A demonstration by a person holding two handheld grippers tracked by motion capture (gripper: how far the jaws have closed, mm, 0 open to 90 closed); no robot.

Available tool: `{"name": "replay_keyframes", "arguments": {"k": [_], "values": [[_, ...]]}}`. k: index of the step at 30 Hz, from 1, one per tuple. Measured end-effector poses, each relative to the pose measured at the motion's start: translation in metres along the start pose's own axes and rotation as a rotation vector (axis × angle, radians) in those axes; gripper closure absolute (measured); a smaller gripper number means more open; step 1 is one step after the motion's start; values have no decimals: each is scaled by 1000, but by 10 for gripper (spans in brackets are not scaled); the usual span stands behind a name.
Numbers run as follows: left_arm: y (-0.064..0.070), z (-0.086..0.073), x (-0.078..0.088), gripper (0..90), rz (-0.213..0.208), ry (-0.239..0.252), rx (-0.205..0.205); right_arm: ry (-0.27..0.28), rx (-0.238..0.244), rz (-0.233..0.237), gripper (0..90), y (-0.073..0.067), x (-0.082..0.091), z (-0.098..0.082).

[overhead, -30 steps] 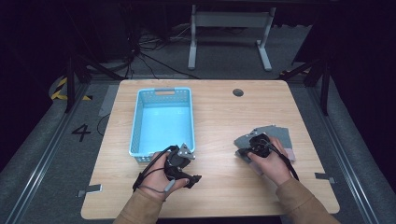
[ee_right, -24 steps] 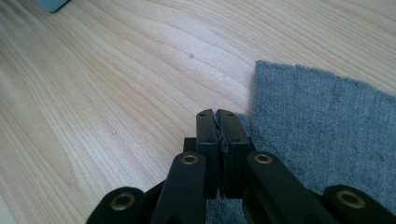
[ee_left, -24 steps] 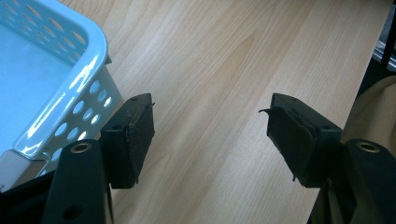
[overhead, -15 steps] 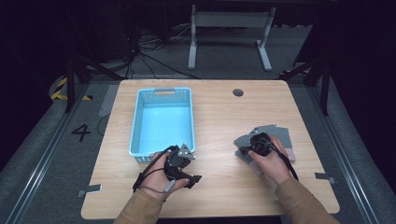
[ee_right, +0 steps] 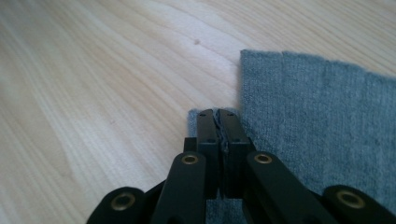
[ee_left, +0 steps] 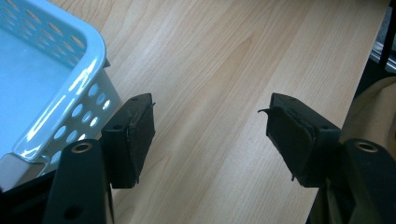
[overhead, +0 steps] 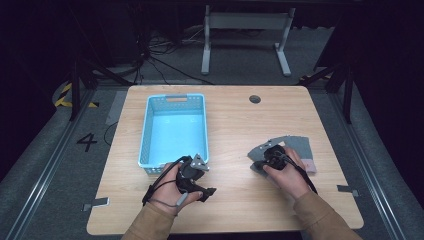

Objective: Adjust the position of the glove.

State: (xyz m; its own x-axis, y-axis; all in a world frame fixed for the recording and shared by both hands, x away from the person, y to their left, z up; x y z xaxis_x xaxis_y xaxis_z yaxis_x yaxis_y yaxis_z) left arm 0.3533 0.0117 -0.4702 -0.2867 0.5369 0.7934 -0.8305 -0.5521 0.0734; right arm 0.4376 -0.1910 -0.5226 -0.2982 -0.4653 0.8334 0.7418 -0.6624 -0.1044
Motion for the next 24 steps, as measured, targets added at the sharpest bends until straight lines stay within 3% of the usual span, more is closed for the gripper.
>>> {"name": "replay_keyframes", "arguments": {"k": [9,24], "values": [[2,5,-3,328,-16,3,-11,-42,55,50,878,-21,2,-8],[7,20,-12,326,-46,-4,-59,-87,79,110,881,-41,11,-26]]}}
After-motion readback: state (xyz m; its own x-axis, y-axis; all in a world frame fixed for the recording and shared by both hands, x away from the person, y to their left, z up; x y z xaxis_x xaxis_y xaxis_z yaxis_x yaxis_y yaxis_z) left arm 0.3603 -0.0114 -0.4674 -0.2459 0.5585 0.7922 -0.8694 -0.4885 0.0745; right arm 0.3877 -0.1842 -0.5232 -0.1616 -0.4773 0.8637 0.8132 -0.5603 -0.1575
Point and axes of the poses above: each handheld gripper's, and its own axes: x roughly backward along the jaws, z roughly out of its top, y roughly to its right, the point moved 10 cm from there along -x, roughly forward along the jaws, and after that the axes turned 4 degrees about z, right-handed, at the moved point
